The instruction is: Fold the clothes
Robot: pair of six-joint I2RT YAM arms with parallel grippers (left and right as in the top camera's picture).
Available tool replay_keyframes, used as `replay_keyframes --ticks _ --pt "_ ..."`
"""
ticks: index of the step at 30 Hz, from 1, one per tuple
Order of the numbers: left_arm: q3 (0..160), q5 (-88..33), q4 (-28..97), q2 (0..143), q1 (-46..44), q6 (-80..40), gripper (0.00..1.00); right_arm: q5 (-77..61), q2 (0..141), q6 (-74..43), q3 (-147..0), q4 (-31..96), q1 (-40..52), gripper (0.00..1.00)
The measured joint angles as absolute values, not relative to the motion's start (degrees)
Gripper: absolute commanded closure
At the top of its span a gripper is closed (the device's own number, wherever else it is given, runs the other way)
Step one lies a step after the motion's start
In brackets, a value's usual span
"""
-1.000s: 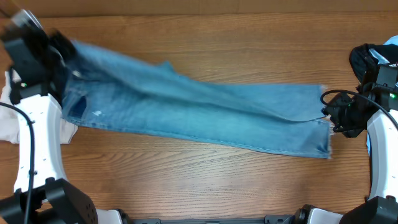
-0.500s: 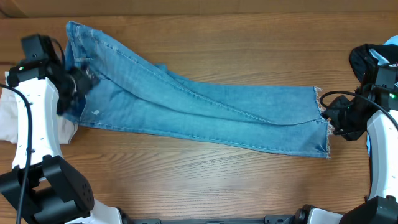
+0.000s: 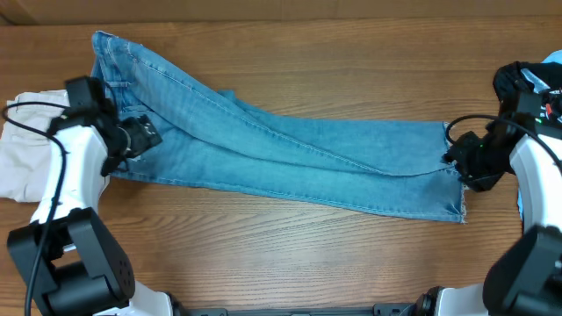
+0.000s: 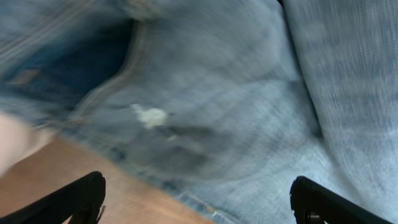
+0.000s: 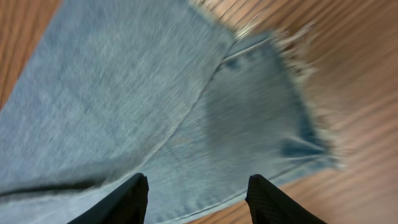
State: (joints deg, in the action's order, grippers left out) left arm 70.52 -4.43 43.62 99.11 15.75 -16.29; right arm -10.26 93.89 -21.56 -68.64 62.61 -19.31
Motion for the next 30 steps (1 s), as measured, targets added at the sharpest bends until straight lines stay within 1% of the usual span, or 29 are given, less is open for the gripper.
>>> replay_keyframes --ticks 3,6,15,20,30 --pt "67.7 -6.3 39.3 99.1 15.1 -14.8 0.01 -13.2 96.0 -21.3 -68.5 62.5 -19.3 0.44" --pt "66.7 -7.9 37.6 99.1 15.0 -13.4 0.0 -15.0 97.6 -21.3 -68.5 62.3 -19.3 0.44" --pt "66.6 -9.1 37.7 99.1 15.0 -12.8 0.0 -16.9 104.2 -22.2 -68.2 58.2 -19.3 0.44" --pt "66.6 -9.3 37.7 99.1 15.0 -12.8 0.0 -17.4 104.4 -22.5 -68.1 53.9 -19.3 0.45" --pt "66.5 -9.3 38.3 99.1 15.0 -12.8 0.0 -14.2 104.4 -25.3 -68.1 54.0 -19.0 0.45"
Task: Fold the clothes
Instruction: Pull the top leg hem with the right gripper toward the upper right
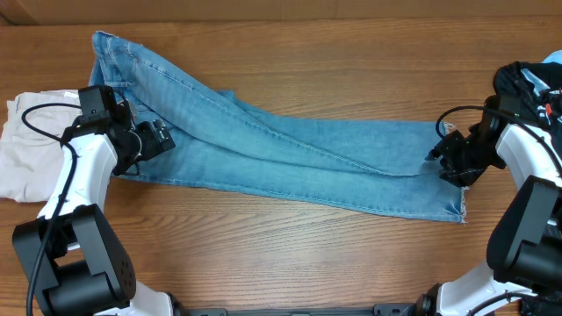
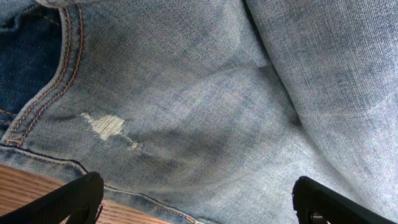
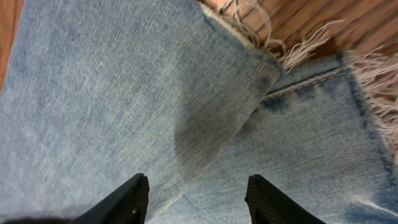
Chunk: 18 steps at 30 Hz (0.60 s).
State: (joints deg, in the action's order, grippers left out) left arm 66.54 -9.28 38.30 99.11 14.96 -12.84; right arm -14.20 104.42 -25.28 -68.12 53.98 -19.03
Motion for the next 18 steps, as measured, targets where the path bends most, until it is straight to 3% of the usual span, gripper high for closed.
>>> replay_keyframes --ticks 18 --pt "66.4 -9.3 38.5 99.1 15.0 -12.8 0.0 -12.6 104.5 -28.5 -64.1 45.0 -19.0 0.56"
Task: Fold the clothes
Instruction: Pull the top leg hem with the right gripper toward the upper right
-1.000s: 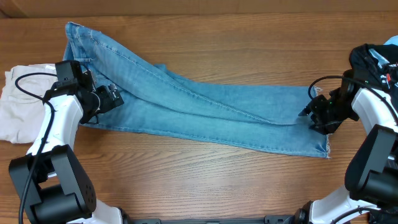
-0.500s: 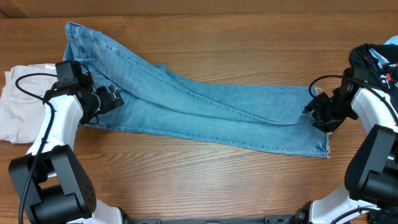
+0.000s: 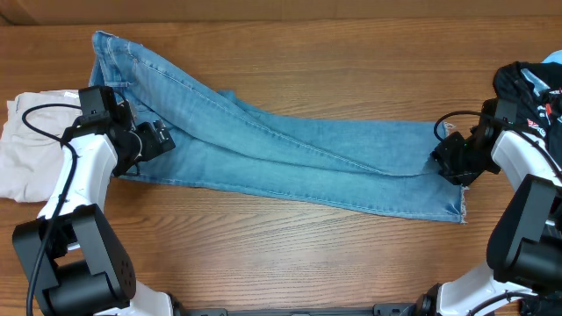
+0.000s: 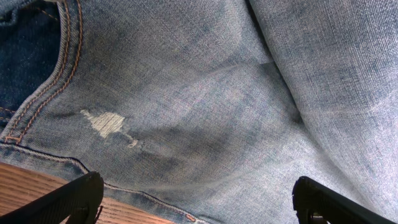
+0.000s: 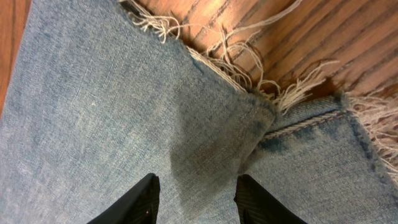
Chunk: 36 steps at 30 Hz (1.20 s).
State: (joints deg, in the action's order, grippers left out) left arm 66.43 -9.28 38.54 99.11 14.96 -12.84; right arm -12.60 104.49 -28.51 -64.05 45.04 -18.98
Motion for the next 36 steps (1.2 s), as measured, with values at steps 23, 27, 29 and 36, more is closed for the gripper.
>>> replay_keyframes --ticks 23,27,29,36 --pt "66.3 -9.3 39.0 99.1 15.0 -12.8 0.0 -10.0 106.1 -31.2 -64.0 43.5 -17.8 0.96" --pt "66.3 -9.3 39.0 99.1 15.0 -12.8 0.0 -10.1 106.0 -31.3 -64.6 44.7 -17.8 0.96" --pt "66.3 -9.3 39.0 99.1 15.0 -12.8 0.0 -10.3 105.7 -31.3 -66.1 45.2 -17.8 0.96" --pt "66.2 -9.3 39.0 99.1 15.0 -12.8 0.0 -10.1 104.6 -35.2 -86.7 39.9 -17.6 0.89"
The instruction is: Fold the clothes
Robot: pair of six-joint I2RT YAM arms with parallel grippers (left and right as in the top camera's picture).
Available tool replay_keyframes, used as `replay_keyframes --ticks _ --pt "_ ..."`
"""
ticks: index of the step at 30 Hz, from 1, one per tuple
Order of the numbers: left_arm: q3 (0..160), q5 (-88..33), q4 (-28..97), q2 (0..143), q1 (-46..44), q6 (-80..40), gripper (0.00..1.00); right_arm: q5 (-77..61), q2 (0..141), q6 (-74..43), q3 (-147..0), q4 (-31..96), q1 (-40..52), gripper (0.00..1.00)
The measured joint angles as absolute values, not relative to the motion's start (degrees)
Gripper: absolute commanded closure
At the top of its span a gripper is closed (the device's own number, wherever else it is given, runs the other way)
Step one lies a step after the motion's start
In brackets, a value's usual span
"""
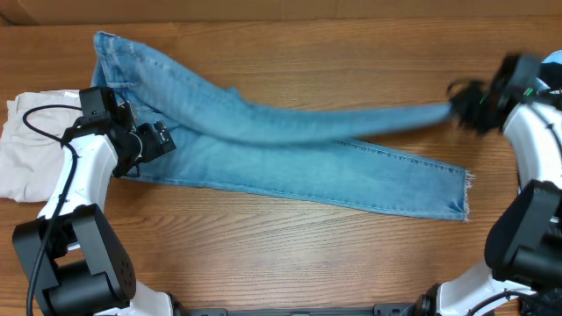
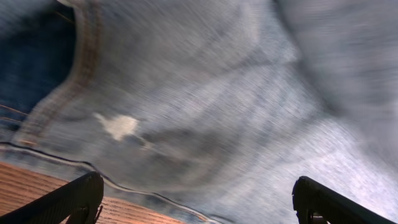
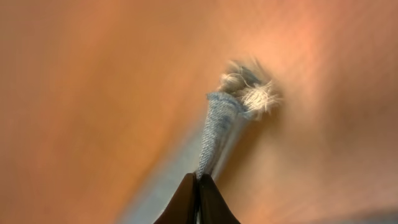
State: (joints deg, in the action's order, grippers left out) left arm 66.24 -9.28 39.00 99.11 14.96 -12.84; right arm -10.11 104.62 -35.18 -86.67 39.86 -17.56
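Light blue jeans (image 1: 263, 149) lie across the wooden table, waistband at the far left. The upper leg (image 1: 369, 118) is lifted and stretched, blurred, toward the far right. My right gripper (image 1: 470, 98) is shut on that leg's frayed hem (image 3: 239, 96), which sticks out between its pinched fingers (image 3: 198, 190). The lower leg (image 1: 413, 189) lies flat with its hem at the front right. My left gripper (image 1: 158, 140) stands open over the hip area by a worn patch (image 2: 118, 126), its fingertips (image 2: 78, 196) wide apart.
A folded cream garment (image 1: 31, 145) lies at the left edge under the left arm. A dark pile of clothes (image 1: 531, 79) sits at the far right. Bare wooden table (image 1: 281, 254) runs along the front.
My right gripper has shut on the upper leg's hem and now holds it lifted farther back and right. The upper leg has come off the lower one. The left gripper stays put, open.
Both grippers were open at the jeans' two ends, left at the hip, right near the hems. The right one then stood lower over the upper leg's frayed hem with narrower jaws. Now it grips that hem, raised, and the leg is stretched.
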Motion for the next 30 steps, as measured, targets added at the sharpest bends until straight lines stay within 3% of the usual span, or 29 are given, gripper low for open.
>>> replay_keyframes --ticks 1,5,19,30 --pt "66.2 -9.3 39.0 99.1 15.0 -12.8 0.0 -9.7 104.4 -36.8 -89.7 39.4 -17.8 0.76" --pt "66.2 -9.3 39.2 99.1 15.0 -12.8 0.0 -7.6 102.6 -38.8 -95.4 40.2 -19.2 0.77" --pt "66.2 -9.2 39.2 99.1 15.0 -11.7 0.0 3.8 102.8 -33.0 -93.0 71.3 -19.8 0.73" --pt "66.2 -8.5 37.0 99.1 15.0 -11.6 0.0 3.5 102.9 -31.4 -72.8 65.6 -19.8 0.66"
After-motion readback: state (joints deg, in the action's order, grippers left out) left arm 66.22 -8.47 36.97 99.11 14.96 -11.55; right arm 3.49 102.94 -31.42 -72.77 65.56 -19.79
